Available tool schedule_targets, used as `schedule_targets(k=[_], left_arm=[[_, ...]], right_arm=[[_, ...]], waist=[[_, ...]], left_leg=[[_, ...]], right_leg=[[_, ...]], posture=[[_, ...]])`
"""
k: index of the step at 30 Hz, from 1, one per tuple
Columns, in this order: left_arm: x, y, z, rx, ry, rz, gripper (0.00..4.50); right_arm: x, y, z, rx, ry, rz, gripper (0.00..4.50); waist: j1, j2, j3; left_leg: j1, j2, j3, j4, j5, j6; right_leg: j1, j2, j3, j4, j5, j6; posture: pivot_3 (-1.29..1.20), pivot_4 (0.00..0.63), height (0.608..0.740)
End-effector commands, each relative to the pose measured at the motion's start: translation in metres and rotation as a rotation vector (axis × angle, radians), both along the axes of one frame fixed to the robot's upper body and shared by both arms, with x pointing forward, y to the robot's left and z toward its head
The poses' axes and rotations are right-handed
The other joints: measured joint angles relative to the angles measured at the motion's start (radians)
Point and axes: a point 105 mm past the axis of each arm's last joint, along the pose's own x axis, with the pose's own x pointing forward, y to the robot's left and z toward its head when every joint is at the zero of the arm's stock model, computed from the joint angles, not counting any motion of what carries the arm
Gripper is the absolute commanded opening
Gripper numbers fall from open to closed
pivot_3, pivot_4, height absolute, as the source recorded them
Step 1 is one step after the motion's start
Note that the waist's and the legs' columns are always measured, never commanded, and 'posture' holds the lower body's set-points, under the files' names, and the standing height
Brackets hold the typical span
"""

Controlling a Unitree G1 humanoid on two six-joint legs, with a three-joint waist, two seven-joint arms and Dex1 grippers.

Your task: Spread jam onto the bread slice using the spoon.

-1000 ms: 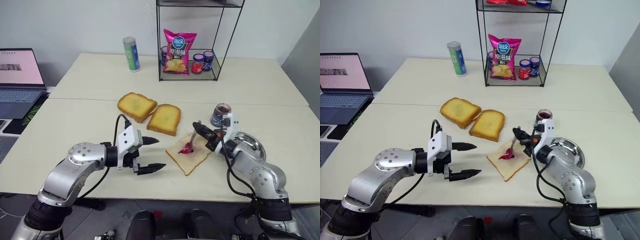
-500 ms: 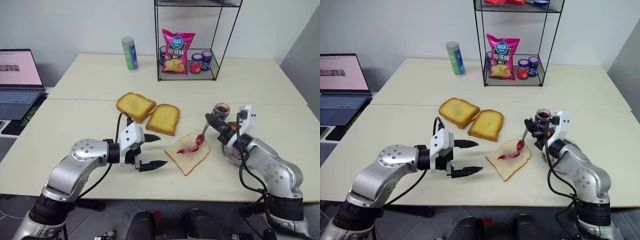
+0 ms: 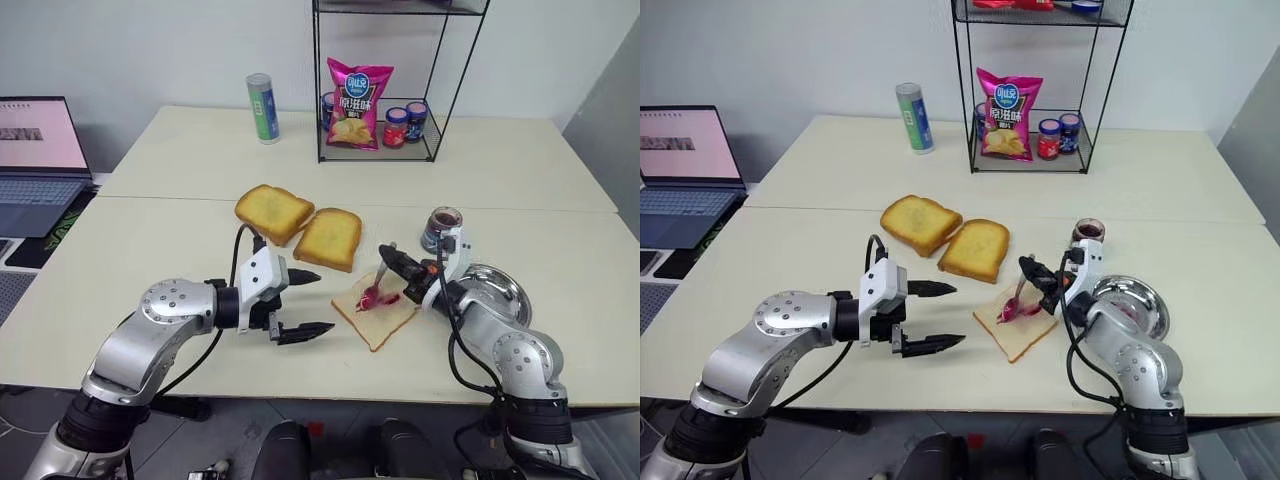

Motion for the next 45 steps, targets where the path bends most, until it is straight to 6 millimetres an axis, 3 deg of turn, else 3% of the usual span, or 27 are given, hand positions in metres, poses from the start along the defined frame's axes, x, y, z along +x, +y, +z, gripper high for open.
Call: schedule_targets(k=[1,16,29,39,42,45], left_arm=[[0.0,-0.001,0.011,-0.006,-0.049,-0.005,4.5],[0.004,-0.005,0.01,-0.008,-0.056,-0.031,4.5],[0.005,-0.005,0.01,-0.006,-0.064,-0.046,4.5],[0.007,-0.007,0.011,-0.009,-0.068,-0.053,4.5],[0.005,-0.008,0.011,-0.011,-0.067,-0.055,4.5],[0.004,-0.009,0.011,-0.012,-0.067,-0.056,4.5]], right_arm=[[0.002,-0.004,0.008,0.006,-0.051,-0.023,0.03],[-0.001,-0.05,0.006,-0.126,-0.079,-0.115,0.03],[0.001,-0.069,0.014,-0.137,-0.102,-0.162,0.03],[-0.002,-0.052,0.041,-0.06,-0.152,-0.121,0.03],[-0.003,-0.031,0.05,0.032,-0.149,-0.072,0.03],[-0.002,-0.008,0.046,0.078,-0.119,-0.026,0.03]], waist=[[0.0,0.0,0.0],[0.002,0.0,0.0],[0.002,0.0,0.0],[0.001,0.0,0.0],[0.001,0.0,0.0],[-0.001,0.0,0.0]], left_leg=[[0.0,0.0,0.0,0.0,0.0,0.0],[0.0,-0.001,0.0,0.0,0.0,0.0],[0.0,-0.001,0.0,0.0,0.0,0.0],[0.0,0.0,0.0,0.0,0.0,0.0],[0.0,0.0,0.0,0.0,0.0,0.0],[0.0,0.0,0.0,0.0,0.0,0.0]], right_leg=[[0.0,0.0,0.0,0.0,0.0,0.0],[0.0,0.0,0.0,0.0,0.0,0.0],[0.0,0.0,0.0,0.0,0.0,0.0],[0.0,0.0,0.0,0.0,0.0,0.0],[0.0,0.0,0.0,0.0,0.0,0.0],[0.0,0.001,0.0,0.0,0.0,0.0]], posture=[[0.0,0.15,0.74],[0.0,0.15,0.74],[0.0,0.15,0.74],[0.0,0.15,0.74],[0.0,0.15,0.74],[0.0,0.15,0.74]])
